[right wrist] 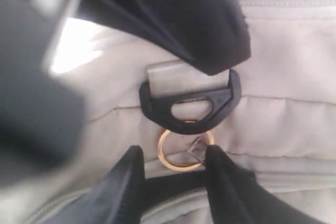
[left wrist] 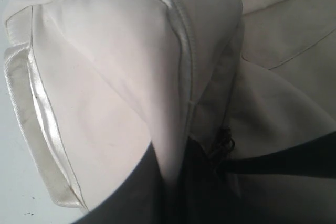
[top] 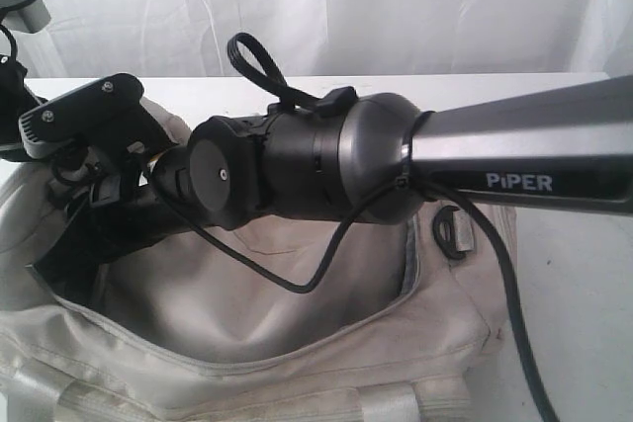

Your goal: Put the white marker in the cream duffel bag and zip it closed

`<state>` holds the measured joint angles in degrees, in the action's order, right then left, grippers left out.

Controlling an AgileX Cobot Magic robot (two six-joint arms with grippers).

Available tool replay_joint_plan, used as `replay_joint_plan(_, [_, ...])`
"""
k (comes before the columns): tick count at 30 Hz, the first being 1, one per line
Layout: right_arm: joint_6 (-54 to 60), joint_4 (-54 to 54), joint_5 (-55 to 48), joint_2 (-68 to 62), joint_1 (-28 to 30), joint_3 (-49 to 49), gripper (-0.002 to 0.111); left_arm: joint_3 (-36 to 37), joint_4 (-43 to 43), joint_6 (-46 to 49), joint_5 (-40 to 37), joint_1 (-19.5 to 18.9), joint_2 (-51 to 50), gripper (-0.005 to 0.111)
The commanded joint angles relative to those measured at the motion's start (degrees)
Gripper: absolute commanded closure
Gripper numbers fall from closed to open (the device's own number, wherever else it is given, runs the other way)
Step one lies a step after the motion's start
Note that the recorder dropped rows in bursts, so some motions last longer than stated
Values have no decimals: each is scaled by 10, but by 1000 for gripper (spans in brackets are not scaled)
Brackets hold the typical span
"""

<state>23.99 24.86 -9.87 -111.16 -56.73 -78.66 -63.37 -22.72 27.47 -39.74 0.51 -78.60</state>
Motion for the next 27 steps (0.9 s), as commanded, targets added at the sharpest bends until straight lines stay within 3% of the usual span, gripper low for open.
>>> replay_joint_plan(1, [6,-7,-44,-26,-13,11,71,-14,-110,-17,-17,8,23,107])
replay_joint_plan(16, [15,-7,-26,-39,-20,-2,71,-14,-116,-17,-14,8,23,107])
replay_joint_plan(27, [15,-7,-29,-44,-21,-2,85,-14,-132,-16,-5,8,23,107])
